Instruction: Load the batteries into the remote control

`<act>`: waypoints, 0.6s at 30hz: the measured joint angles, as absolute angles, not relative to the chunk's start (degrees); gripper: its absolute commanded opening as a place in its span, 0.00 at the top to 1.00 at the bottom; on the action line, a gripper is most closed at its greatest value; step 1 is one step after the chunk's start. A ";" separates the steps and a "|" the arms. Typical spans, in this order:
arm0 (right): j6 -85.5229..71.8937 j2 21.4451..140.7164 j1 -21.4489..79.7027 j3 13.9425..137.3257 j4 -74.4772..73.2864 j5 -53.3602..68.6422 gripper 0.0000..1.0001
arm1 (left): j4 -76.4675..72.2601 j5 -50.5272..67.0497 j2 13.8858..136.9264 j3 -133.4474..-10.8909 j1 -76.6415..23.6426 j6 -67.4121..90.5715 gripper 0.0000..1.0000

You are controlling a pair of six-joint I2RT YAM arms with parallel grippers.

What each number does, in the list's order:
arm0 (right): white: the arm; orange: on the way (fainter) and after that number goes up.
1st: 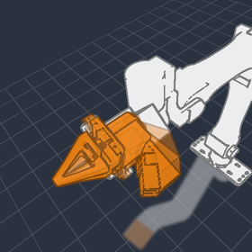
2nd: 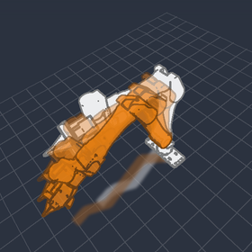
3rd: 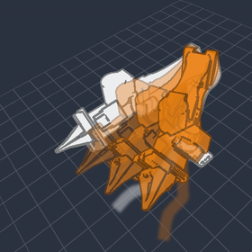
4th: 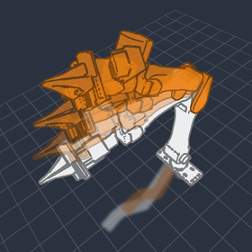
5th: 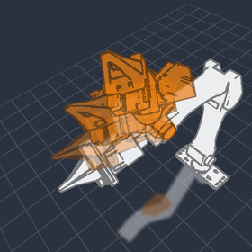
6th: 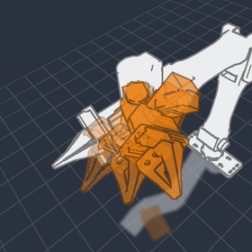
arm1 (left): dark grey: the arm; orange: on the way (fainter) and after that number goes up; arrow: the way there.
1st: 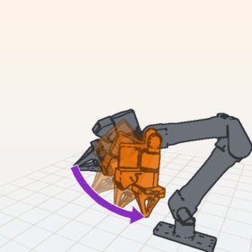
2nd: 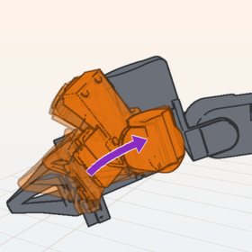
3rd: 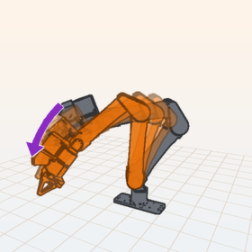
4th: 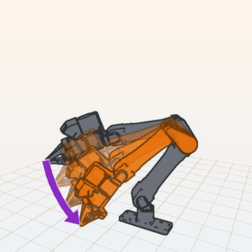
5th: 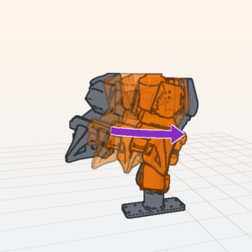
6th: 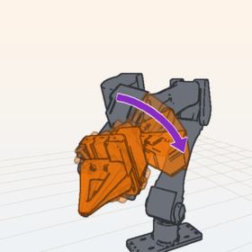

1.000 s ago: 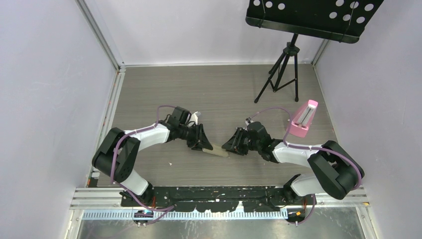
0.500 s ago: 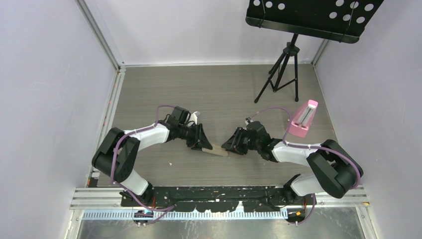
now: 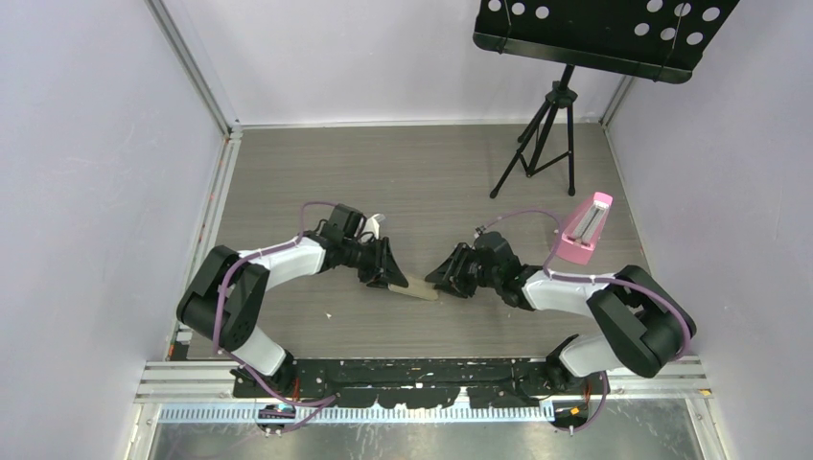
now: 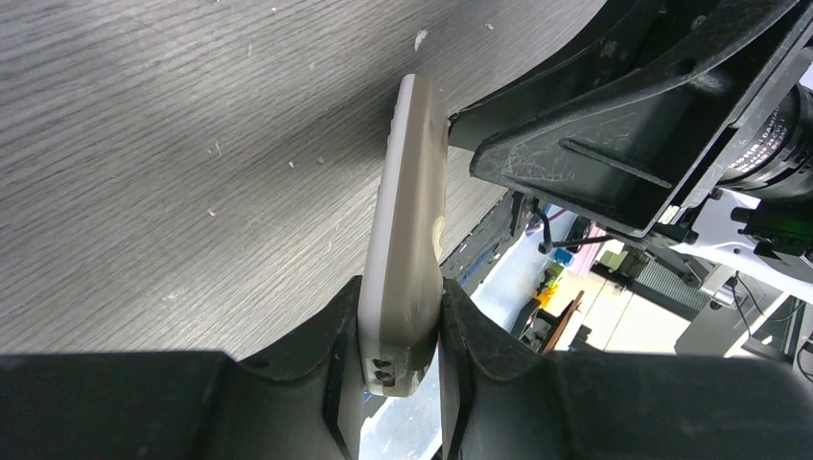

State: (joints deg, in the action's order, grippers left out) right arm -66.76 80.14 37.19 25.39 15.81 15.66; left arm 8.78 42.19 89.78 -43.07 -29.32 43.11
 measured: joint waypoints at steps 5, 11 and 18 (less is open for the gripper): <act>-69.97 82.70 36.29 24.71 21.61 18.48 0.56 | 9.19 42.22 89.78 -43.16 -28.67 42.94 1.00; -73.84 85.52 35.44 22.26 30.48 20.71 0.56 | 10.02 41.82 89.76 -43.20 -28.05 42.96 1.00; -74.78 85.06 36.10 21.87 32.53 20.62 0.56 | 10.55 40.86 89.60 -43.62 -28.49 42.81 1.00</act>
